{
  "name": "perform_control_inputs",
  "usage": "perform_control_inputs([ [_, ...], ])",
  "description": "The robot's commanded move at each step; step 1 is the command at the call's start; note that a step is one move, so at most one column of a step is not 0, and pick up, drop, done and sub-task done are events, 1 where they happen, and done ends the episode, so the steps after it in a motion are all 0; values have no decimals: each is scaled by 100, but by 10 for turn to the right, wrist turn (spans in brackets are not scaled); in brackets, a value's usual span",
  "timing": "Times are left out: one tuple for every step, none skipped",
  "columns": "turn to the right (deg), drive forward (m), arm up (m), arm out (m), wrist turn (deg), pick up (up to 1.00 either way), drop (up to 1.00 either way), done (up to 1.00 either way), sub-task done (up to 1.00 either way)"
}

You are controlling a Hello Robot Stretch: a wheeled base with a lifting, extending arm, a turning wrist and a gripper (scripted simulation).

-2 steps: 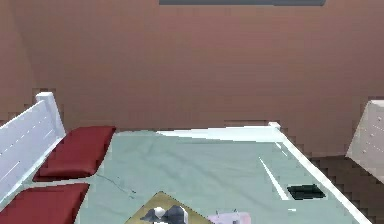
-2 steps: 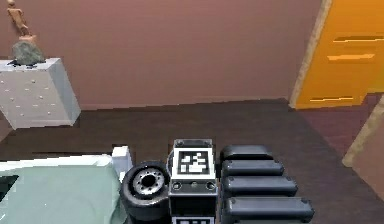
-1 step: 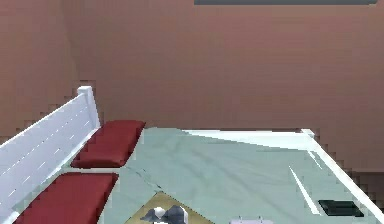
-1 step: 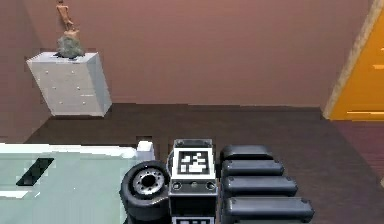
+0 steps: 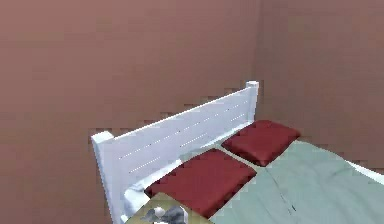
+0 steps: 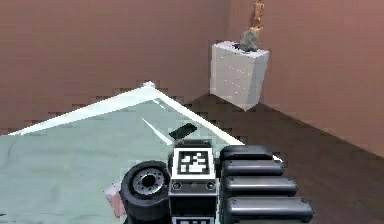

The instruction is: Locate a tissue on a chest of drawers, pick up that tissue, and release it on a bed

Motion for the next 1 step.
perform_control_inputs([
  [-360,0,0,0,0,0,0,0,0],
])
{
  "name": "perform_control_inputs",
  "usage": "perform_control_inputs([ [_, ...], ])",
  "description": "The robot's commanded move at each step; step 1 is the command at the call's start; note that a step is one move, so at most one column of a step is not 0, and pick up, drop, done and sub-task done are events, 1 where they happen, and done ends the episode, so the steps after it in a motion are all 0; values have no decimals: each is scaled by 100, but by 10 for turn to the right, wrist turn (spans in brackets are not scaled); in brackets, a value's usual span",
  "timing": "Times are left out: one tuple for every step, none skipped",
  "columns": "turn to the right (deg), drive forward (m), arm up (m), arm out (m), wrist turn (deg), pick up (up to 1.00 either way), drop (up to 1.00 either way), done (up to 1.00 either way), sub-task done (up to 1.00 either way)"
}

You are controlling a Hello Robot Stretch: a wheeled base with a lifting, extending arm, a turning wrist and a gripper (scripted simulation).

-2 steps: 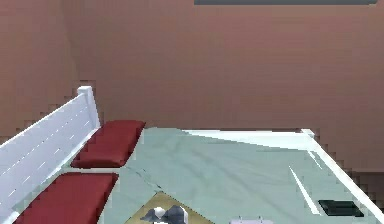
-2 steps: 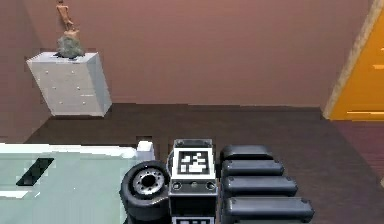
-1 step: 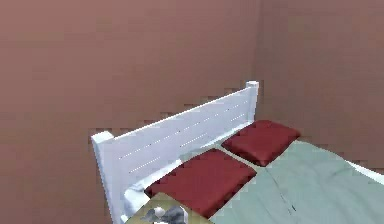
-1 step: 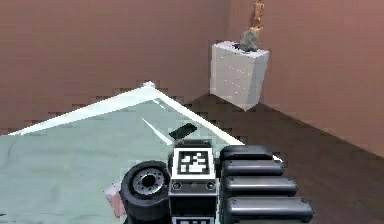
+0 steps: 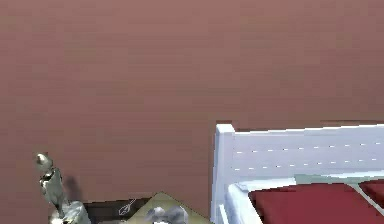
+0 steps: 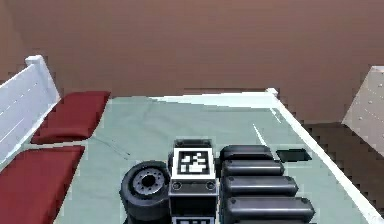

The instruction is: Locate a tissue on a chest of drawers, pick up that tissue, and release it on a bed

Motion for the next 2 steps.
perform_control_inputs([
  [0,20,0,0,0,0,0,0,0],
  [450,0,0,0,0,0,0,0,0],
])
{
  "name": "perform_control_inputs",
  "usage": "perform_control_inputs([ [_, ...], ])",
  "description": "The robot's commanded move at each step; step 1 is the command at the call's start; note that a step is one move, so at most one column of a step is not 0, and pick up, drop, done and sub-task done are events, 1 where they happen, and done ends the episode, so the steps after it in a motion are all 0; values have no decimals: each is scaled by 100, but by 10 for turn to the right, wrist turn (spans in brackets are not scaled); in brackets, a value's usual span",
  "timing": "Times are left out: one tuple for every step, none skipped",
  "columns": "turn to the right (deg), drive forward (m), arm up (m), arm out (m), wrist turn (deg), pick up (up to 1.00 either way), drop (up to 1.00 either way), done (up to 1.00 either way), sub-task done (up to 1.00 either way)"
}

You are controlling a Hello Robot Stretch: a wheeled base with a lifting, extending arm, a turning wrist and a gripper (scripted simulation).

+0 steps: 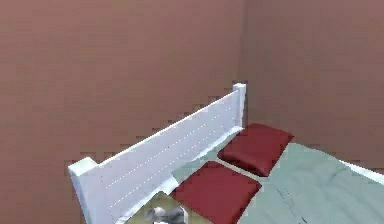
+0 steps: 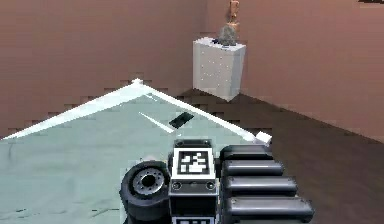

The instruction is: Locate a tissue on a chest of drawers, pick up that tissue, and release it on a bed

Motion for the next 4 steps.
perform_control_inputs([
  [450,0,0,0,0,0,0,0,0],
  [450,0,0,0,0,0,0,0,0],
  [390,0,0,0,0,0,0,0,0],
  [-450,0,0,0,0,0,0,0,0],
])
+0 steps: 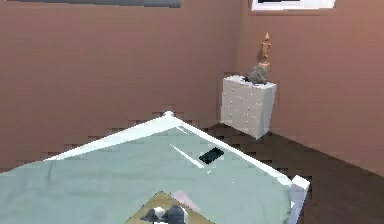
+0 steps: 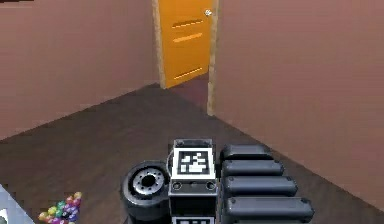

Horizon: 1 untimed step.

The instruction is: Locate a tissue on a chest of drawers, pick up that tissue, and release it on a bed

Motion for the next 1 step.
perform_control_inputs([
  [-450,0,0,0,0,0,0,0,0],
])
